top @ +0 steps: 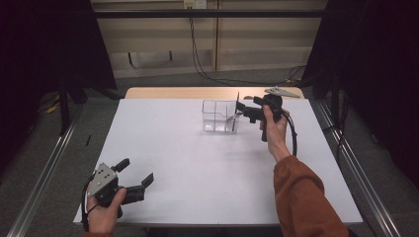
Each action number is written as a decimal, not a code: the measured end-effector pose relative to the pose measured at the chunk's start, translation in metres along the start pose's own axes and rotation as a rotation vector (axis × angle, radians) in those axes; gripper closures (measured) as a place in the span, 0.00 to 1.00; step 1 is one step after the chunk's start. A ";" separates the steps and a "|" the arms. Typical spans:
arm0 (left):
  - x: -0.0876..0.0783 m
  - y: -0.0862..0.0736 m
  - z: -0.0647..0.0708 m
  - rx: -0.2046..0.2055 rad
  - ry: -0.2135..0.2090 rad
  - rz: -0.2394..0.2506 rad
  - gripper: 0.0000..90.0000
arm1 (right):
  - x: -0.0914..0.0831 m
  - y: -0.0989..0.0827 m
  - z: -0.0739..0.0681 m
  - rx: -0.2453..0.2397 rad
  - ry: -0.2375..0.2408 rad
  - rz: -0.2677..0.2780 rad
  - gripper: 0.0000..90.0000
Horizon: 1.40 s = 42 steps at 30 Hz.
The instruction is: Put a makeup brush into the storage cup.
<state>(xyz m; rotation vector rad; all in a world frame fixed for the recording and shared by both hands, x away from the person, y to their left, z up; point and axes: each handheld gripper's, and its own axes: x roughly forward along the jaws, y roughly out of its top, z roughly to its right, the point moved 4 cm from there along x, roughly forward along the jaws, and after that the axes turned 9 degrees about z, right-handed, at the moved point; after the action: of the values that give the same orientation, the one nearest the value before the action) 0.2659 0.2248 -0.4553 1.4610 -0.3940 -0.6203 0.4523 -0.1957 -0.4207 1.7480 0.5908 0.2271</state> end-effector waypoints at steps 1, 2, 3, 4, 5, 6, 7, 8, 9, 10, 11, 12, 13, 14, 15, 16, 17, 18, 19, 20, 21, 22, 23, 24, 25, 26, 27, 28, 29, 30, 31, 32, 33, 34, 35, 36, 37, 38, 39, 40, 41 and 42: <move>0.000 0.000 0.000 0.000 -0.002 0.000 0.04 | 0.000 0.000 0.000 0.000 0.000 0.000 0.13; -0.001 0.000 0.000 0.000 -0.001 0.001 0.04 | -0.002 -0.001 0.000 0.000 0.009 0.011 0.11; -0.001 0.000 0.000 -0.002 -0.002 0.005 0.04 | -0.002 -0.001 0.000 0.000 0.009 0.011 0.11; -0.001 0.001 0.000 0.000 -0.001 0.008 0.04 | -0.004 -0.002 0.000 -0.002 0.007 0.015 0.11; -0.001 0.001 0.000 0.006 -0.004 0.005 0.04 | -0.006 -0.003 0.000 -0.009 0.001 0.018 0.11; -0.001 0.001 0.001 0.005 -0.003 0.005 0.04 | -0.007 -0.004 0.001 -0.015 -0.007 0.017 0.11; -0.001 0.001 0.001 0.004 -0.003 0.006 0.04 | -0.011 -0.004 0.002 -0.029 -0.019 0.019 0.11; -0.001 0.001 0.001 0.004 -0.002 0.007 0.04 | -0.011 -0.004 0.002 -0.029 -0.019 0.019 0.11; -0.001 0.001 0.001 0.001 -0.001 0.009 0.04 | -0.013 -0.005 0.002 -0.032 -0.021 0.022 0.10; -0.001 0.001 0.001 0.001 0.000 0.010 0.04 | -0.015 -0.005 0.002 -0.031 -0.024 0.023 0.10; -0.001 0.001 0.001 0.001 0.000 0.010 0.04 | -0.016 -0.005 0.002 -0.034 -0.024 0.024 0.10; -0.001 0.001 0.001 0.004 -0.003 0.008 0.04 | -0.019 -0.005 0.002 -0.034 -0.025 0.027 0.09; -0.001 0.001 0.001 0.004 -0.004 0.008 0.04 | -0.021 -0.005 0.002 -0.029 -0.020 0.027 0.08; -0.001 0.001 0.001 0.006 -0.004 0.008 0.04 | -0.023 -0.005 0.002 -0.025 -0.016 0.028 0.07; -0.001 0.001 0.001 0.006 -0.005 0.008 0.04 | -0.026 -0.005 0.002 -0.027 -0.016 0.034 0.07; -0.001 0.001 0.001 0.006 -0.006 0.009 0.04 | -0.030 -0.005 0.003 -0.030 -0.017 0.036 0.06; 0.000 0.001 0.001 0.002 -0.005 0.010 0.04 | -0.030 -0.005 0.003 -0.030 -0.017 0.036 0.06; 0.000 0.001 0.001 0.005 -0.006 0.010 0.04 | -0.032 -0.005 0.003 -0.034 -0.021 0.040 0.06; 0.000 0.002 0.001 0.005 -0.005 0.010 0.04 | -0.035 -0.005 0.003 -0.036 -0.020 0.040 0.06; 0.000 0.002 0.001 0.004 -0.005 0.010 0.04 | -0.037 -0.005 0.004 -0.039 -0.018 0.042 0.06; 0.001 0.002 0.001 0.005 -0.005 0.010 0.04 | -0.038 -0.004 0.004 -0.045 -0.024 0.051 0.06; 0.001 0.002 0.001 0.005 -0.004 0.010 0.04 | -0.041 -0.005 0.004 -0.054 -0.026 0.056 0.06; 0.000 0.002 0.001 0.001 -0.003 0.011 0.04 | -0.041 -0.005 0.004 -0.054 -0.026 0.056 0.06; 0.000 0.002 0.001 0.001 -0.003 0.012 0.04 | -0.044 -0.006 0.004 -0.067 -0.028 0.052 0.06; 0.000 0.002 0.000 0.001 -0.003 0.014 0.04 | -0.044 -0.006 0.004 -0.067 -0.028 0.052 0.06; 0.000 0.002 0.000 -0.001 -0.001 0.017 0.04 | -0.045 -0.007 0.004 -0.070 -0.026 0.050 0.06; 0.000 0.003 -0.001 0.002 0.004 0.019 0.04 | -0.046 -0.008 0.004 -0.072 -0.024 0.050 0.06; -0.001 0.003 -0.002 0.001 0.006 0.022 0.04 | -0.048 -0.009 0.003 -0.073 -0.024 0.051 0.06; -0.002 0.003 -0.002 0.001 0.008 0.024 0.04 | -0.049 -0.009 0.004 -0.075 -0.023 0.053 0.06; -0.003 0.003 -0.002 0.000 0.010 0.026 0.04 | -0.051 -0.009 0.004 -0.074 -0.024 0.054 0.04; -0.003 0.003 -0.003 -0.001 0.014 0.025 0.03 | -0.053 -0.010 0.004 -0.080 -0.022 0.055 0.04; -0.004 0.003 -0.003 0.002 0.016 0.029 0.04 | -0.055 -0.010 0.003 -0.090 -0.025 0.060 0.04; -0.004 0.004 -0.003 -0.003 0.015 0.035 0.03 | -0.058 -0.011 0.003 -0.094 -0.032 0.067 0.04; -0.004 0.004 -0.003 -0.003 0.016 0.036 0.03 | -0.060 -0.012 0.003 -0.095 -0.032 0.069 0.03; -0.004 0.004 -0.003 -0.003 0.017 0.037 0.03 | -0.064 -0.013 0.004 -0.090 -0.033 0.076 0.03; -0.004 0.004 -0.003 -0.004 0.017 0.038 0.03 | -0.064 -0.013 0.004 -0.090 -0.033 0.076 0.03; -0.005 0.004 -0.004 0.001 0.013 0.036 0.03 | -0.066 -0.014 0.005 -0.090 -0.032 0.073 0.03; -0.004 0.004 -0.004 -0.002 0.015 0.038 0.03 | -0.068 -0.014 0.006 -0.089 -0.033 0.073 0.03; -0.004 0.004 -0.004 0.001 0.015 0.037 0.03 | -0.073 -0.014 0.006 -0.082 -0.031 0.083 0.03; -0.004 0.004 -0.004 0.001 0.015 0.037 0.03 | -0.073 -0.014 0.006 -0.082 -0.031 0.083 0.03; -0.005 0.004 -0.004 -0.001 0.016 0.038 0.03 | -0.076 -0.015 0.006 -0.088 -0.032 0.080 0.03; -0.005 0.004 -0.004 -0.005 0.017 0.040 0.03 | -0.081 -0.018 0.006 -0.095 -0.035 0.081 0.03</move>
<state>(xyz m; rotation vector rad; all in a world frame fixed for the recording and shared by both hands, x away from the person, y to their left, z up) 0.2652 0.2308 -0.4510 1.4494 -0.4067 -0.5761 0.3813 -0.2383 -0.4264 1.6819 0.4769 0.2764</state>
